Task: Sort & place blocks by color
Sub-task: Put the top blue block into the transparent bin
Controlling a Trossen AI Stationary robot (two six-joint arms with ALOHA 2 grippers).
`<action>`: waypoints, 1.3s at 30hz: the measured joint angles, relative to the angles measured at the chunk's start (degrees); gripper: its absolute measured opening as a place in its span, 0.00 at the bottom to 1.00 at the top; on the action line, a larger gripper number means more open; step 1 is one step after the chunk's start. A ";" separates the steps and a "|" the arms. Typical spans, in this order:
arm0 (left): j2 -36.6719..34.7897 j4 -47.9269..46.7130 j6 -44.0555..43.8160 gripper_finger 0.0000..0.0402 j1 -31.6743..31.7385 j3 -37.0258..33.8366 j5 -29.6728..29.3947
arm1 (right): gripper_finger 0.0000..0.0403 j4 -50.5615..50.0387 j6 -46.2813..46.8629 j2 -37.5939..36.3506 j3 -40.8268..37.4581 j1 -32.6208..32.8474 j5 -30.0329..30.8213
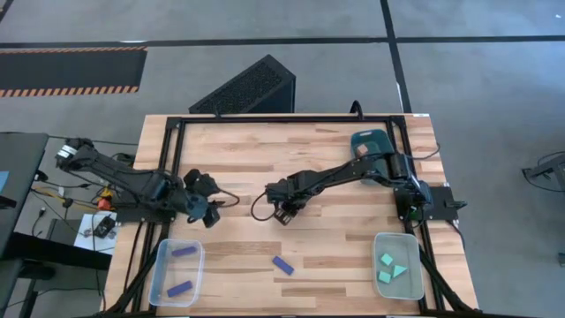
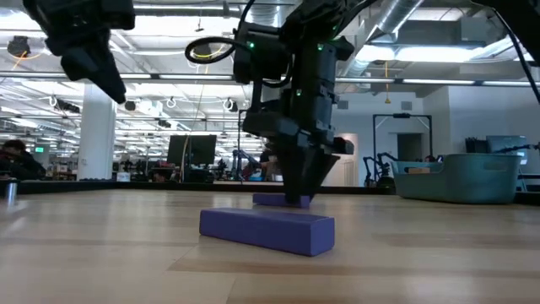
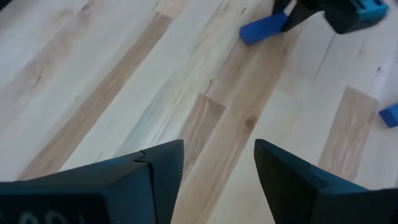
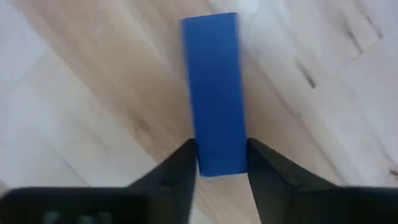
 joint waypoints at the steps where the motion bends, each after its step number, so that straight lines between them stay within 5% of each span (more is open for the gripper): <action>1: 0.00 0.58 0.83 0.45 1.11 0.00 1.09 | 0.30 -0.44 -0.20 -0.03 0.04 0.22 0.01; 4: 0.00 1.82 3.13 0.45 4.31 0.02 4.58 | 0.17 -1.08 -0.80 -0.25 0.13 1.05 0.49; 17: 0.00 7.34 8.30 0.45 15.15 0.02 9.98 | 0.17 -0.41 -0.30 -10.24 0.02 4.89 13.12; 23: 0.96 19.42 14.93 0.45 22.01 0.02 13.85 | 0.17 1.91 -1.42 -16.12 0.02 5.49 22.82; 32: 7.02 41.87 11.17 0.46 30.88 0.09 32.51 | 0.17 7.58 -7.79 -19.42 0.14 9.44 35.14; 39: 15.24 62.24 7.00 0.53 33.08 0.09 31.03 | 0.17 1.76 -6.24 -19.55 0.13 13.27 46.69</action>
